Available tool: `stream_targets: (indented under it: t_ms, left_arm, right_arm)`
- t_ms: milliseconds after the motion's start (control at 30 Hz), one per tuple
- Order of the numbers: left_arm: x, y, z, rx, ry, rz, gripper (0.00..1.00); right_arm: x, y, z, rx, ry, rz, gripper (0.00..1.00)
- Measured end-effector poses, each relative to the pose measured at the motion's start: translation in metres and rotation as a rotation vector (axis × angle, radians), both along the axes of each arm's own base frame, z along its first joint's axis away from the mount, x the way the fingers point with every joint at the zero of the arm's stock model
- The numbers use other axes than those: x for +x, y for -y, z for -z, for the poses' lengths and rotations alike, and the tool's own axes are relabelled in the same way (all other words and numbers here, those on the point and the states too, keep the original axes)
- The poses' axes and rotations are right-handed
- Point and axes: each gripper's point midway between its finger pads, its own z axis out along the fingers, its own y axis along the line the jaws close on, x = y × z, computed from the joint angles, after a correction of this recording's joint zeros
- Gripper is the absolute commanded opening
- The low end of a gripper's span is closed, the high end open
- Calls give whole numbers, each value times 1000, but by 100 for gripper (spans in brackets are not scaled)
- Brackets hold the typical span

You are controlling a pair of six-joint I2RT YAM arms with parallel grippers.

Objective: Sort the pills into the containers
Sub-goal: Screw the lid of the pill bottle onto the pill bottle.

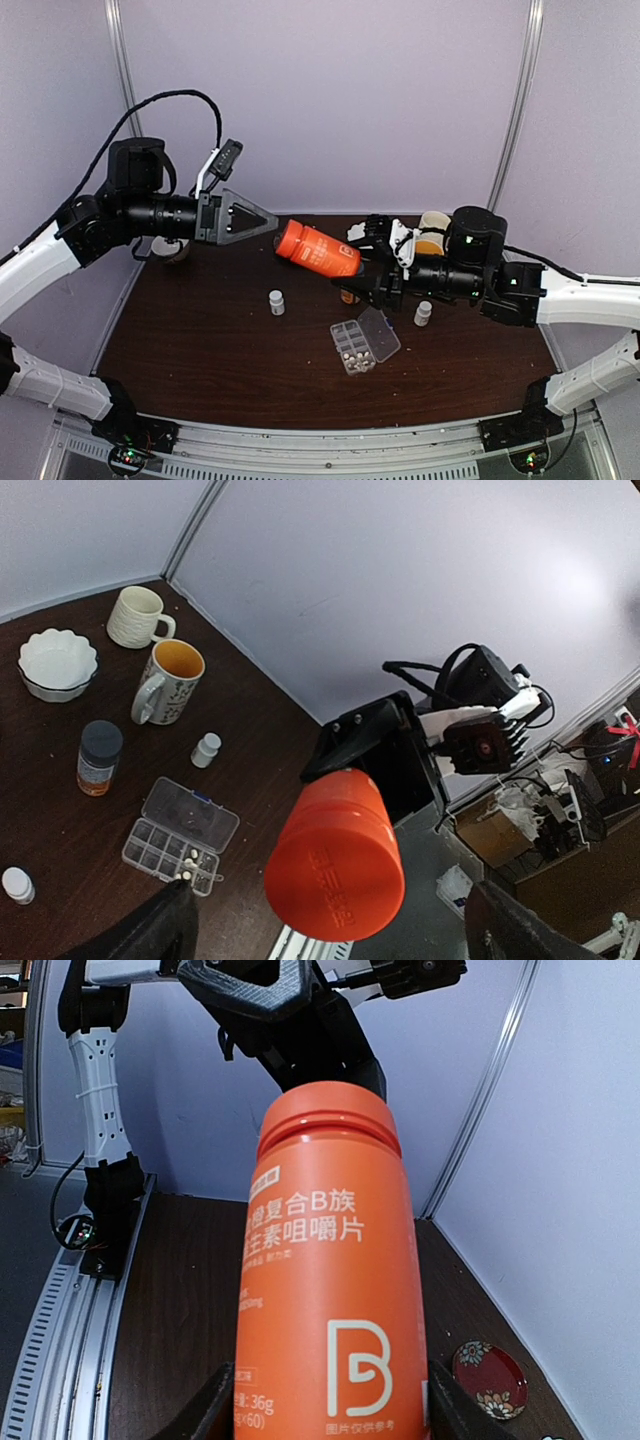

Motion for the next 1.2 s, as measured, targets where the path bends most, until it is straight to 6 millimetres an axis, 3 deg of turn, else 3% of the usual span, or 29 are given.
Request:
stream_targets:
  t_ms: [233,433,800,933,1067,1200]
  left_arm:
    - [-1,11,12,6,-77,48,97]
    - [3,15,21,22,-110,48,82]
    - [1,17,27,34,-137,67,82]
    - [1,17,30,43,-145,69,70]
    - [0,16,31,54,-154,71,51]
    - [2,17,29,56,-144,72,47]
  right_arm:
    - [1,-1,3,-9,0,0,0]
    - [0,-4,7,-19,4,-6,0]
    - [3,-8,8,-26,4,-6,0]
    - [4,-10,12,-37,-2,-6,0]
    - [5,-12,13,-43,-5,-7,0]
    - [6,-13,9,-43,-5,-7,0]
